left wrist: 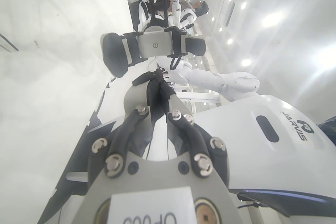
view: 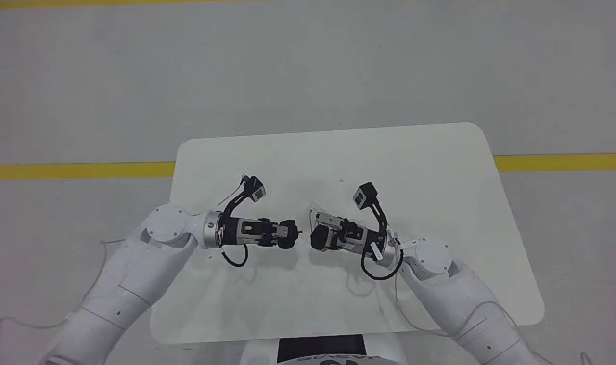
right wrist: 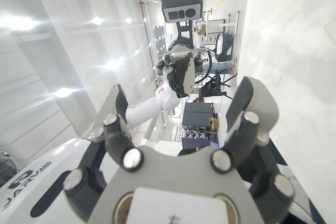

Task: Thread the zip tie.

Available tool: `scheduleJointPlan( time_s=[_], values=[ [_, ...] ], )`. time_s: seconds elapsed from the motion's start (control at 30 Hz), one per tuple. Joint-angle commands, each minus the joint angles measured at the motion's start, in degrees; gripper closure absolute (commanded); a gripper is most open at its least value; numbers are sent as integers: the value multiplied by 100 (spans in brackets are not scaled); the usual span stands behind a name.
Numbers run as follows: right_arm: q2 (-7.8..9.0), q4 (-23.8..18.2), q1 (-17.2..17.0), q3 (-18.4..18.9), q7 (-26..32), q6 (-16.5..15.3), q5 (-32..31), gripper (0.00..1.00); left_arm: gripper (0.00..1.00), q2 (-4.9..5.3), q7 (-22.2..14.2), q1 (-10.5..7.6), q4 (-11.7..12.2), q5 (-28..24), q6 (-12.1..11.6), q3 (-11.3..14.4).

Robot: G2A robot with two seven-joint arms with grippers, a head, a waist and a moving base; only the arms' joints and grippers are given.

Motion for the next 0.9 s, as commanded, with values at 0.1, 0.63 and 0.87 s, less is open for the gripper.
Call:
scheduleJointPlan(
  time_s=[0.1,0.63,0.87],
  values=[
    [0,0,0,0,0,0,0,0,100,5,-96,-46,291,3,-198,-6],
    [0,0,0,0,0,0,0,0,100,103,-983,65,677,-41,-198,-908],
    [0,0,0,0,0,0,0,0,100,112,-983,35,724,-230,-198,-859]
  ],
)
